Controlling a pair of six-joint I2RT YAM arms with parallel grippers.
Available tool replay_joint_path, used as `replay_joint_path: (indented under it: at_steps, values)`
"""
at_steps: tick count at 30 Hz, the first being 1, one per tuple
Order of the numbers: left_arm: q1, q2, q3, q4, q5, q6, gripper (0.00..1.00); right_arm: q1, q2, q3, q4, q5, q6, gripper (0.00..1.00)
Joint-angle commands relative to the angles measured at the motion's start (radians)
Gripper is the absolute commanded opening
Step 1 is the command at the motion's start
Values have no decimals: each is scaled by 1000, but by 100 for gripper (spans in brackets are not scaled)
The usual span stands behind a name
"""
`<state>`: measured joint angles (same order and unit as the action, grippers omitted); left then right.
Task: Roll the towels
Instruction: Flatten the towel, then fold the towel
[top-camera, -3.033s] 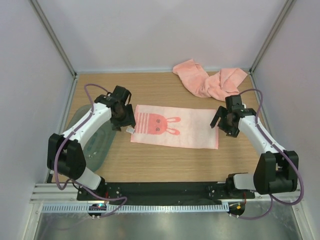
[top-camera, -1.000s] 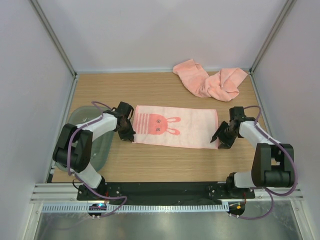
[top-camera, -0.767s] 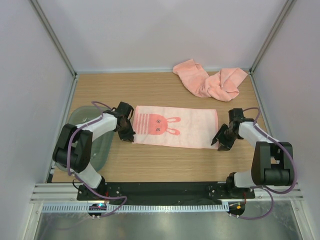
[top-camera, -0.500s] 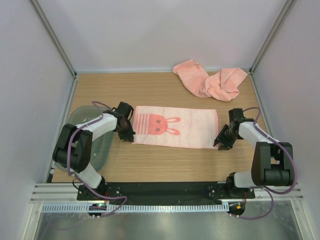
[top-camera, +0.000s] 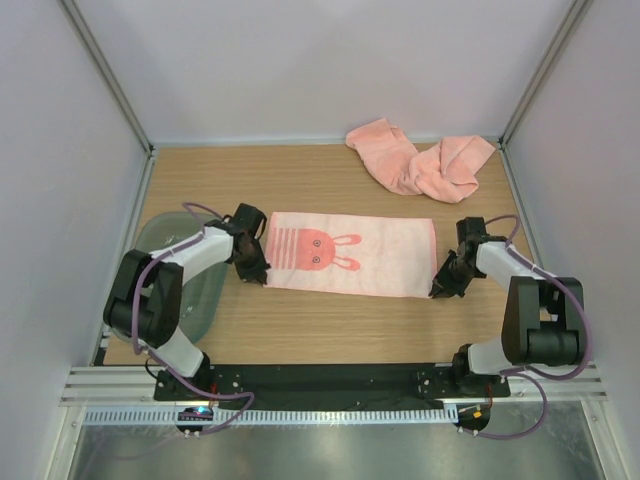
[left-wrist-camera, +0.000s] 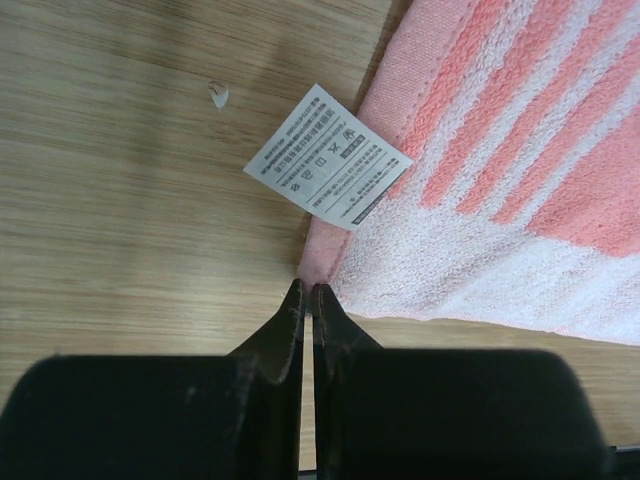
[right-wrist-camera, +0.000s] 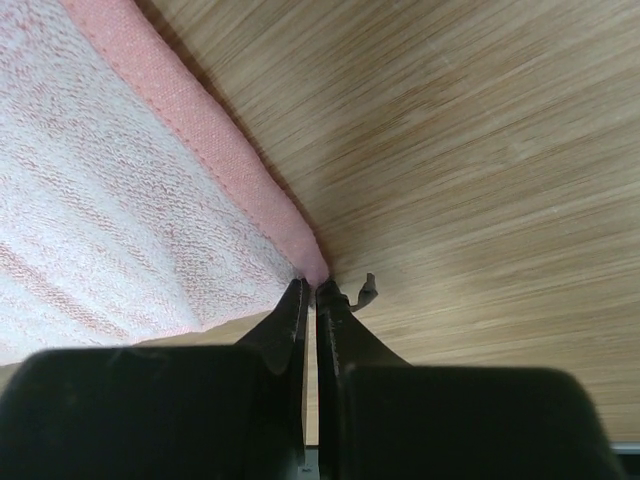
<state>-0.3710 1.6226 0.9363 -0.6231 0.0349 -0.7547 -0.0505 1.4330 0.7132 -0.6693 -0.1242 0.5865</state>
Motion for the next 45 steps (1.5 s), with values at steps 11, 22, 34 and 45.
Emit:
replay_joint_path:
  at_steps: [11, 22, 34, 45]
  values:
    - [-22, -202, -50, -78, 8, -31, 0, 1, -284, 87, -179, 41, 33, 1]
    - [-86, -417, -108, -182, 23, -109, 0, 1, -450, 152, -332, 26, 50, 1]
    - [-80, -261, 154, -306, -27, 15, 0, 1, -254, 242, -213, 20, 32, 1]
    - [-14, 11, 383, -306, -27, 83, 0, 1, -28, 339, -121, 63, -1, 1]
